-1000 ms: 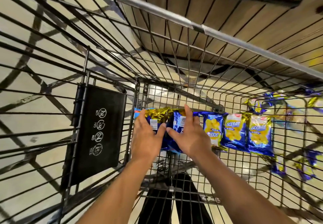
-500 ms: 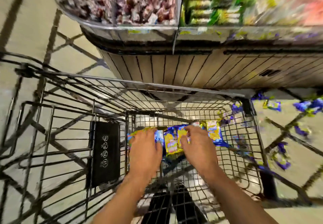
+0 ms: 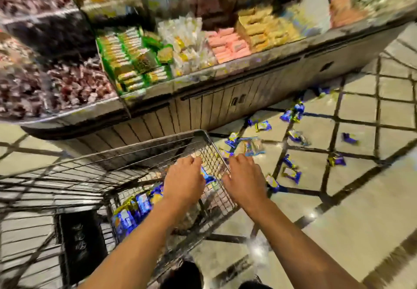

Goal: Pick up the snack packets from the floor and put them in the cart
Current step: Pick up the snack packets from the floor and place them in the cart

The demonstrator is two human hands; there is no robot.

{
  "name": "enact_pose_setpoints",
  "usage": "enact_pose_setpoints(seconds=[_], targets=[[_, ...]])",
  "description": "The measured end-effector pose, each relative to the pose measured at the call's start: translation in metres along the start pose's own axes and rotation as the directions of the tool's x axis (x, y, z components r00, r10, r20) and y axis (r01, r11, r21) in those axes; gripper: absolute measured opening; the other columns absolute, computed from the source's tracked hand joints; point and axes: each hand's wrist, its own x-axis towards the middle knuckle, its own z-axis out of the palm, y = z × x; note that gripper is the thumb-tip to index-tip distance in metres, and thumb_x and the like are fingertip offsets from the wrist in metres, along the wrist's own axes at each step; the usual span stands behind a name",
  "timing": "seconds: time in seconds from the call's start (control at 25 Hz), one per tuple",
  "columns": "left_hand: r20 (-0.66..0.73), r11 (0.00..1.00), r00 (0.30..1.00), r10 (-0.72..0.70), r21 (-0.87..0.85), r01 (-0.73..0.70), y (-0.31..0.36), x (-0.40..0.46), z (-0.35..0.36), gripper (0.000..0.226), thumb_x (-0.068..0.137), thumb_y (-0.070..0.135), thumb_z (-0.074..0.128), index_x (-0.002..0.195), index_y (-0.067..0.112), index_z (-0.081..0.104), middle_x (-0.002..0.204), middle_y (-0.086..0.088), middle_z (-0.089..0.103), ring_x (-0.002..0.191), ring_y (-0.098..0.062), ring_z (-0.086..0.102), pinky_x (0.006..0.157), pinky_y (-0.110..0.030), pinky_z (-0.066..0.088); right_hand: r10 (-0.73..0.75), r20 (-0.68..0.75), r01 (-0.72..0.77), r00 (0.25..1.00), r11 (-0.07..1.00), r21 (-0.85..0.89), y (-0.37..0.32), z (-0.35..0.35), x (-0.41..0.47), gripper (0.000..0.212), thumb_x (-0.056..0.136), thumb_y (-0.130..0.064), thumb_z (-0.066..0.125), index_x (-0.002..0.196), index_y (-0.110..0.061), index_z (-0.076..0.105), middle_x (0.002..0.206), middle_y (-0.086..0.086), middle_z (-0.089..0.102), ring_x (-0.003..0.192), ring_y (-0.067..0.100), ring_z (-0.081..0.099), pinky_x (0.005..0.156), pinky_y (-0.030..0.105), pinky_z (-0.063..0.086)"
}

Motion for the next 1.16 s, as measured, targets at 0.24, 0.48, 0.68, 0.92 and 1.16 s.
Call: enact_pose_setpoints(seconds=[0.24,0.48,0.68,0.92,1.16], targets=[[-0.003,0.993,0.994,0.111,0.026,-0.111,0.137,-0.002,0.013,0.044,0.087,0.026,0.054,0.13,0.018,0.053,0.125,-0.007,0.056,0.116,-0.03,0.051,0.09,-0.042,0.044,0.092,-0.043,-0.091,0.995,0.996,0.019,0.131,-0.031,-0.05,0.039,0.091,-0.039,0.049,0.126,-0.022,0.055,0.128,0.005,0.054,0.117,0.026,0.049,0.09,0.039,0.045],[-0.009,0.977,0.983,0.182,0.117,-0.18,0.266,-0.009,0.039,0.04,0.09,0.03,0.051,0.128,0.018,0.051,0.121,-0.008,0.057,0.111,-0.031,0.052,0.083,-0.042,0.044,0.11,-0.059,-0.109,0.992,0.994,0.013,0.247,-0.053,-0.091,0.041,0.093,-0.041,0.049,0.128,-0.02,0.055,0.126,0.004,0.054,0.115,0.025,0.05,0.089,0.04,0.046],[0.073,0.951,0.955,0.287,0.102,-0.293,0.359,-0.006,0.067,0.047,0.091,0.033,0.052,0.135,0.02,0.046,0.13,-0.006,0.052,0.121,-0.03,0.048,0.091,-0.042,0.044,0.217,-0.09,-0.215,0.972,0.976,0.023,0.335,-0.072,-0.125,0.041,0.094,-0.041,0.047,0.129,-0.021,0.052,0.126,0.004,0.052,0.118,0.025,0.047,0.091,0.04,0.043],[0.132,0.902,0.902,0.411,0.086,-0.424,0.464,0.04,0.096,0.045,0.091,0.033,0.056,0.134,0.019,0.047,0.131,-0.005,0.053,0.122,-0.028,0.048,0.091,-0.04,0.045,0.386,-0.096,-0.383,0.918,0.923,0.042,0.447,-0.086,-0.141,0.037,0.093,-0.037,0.045,0.126,-0.021,0.053,0.122,0.003,0.054,0.115,0.025,0.049,0.088,0.039,0.041],[0.166,0.857,0.857,0.487,0.098,-0.506,0.57,0.118,0.123,0.045,0.09,0.031,0.055,0.133,0.02,0.049,0.128,-0.005,0.056,0.119,-0.028,0.051,0.09,-0.042,0.046,0.47,-0.073,-0.468,0.88,0.883,0.035,0.566,-0.1,-0.103,0.038,0.091,-0.036,0.048,0.124,-0.019,0.055,0.12,0.004,0.055,0.114,0.026,0.049,0.09,0.04,0.043]])
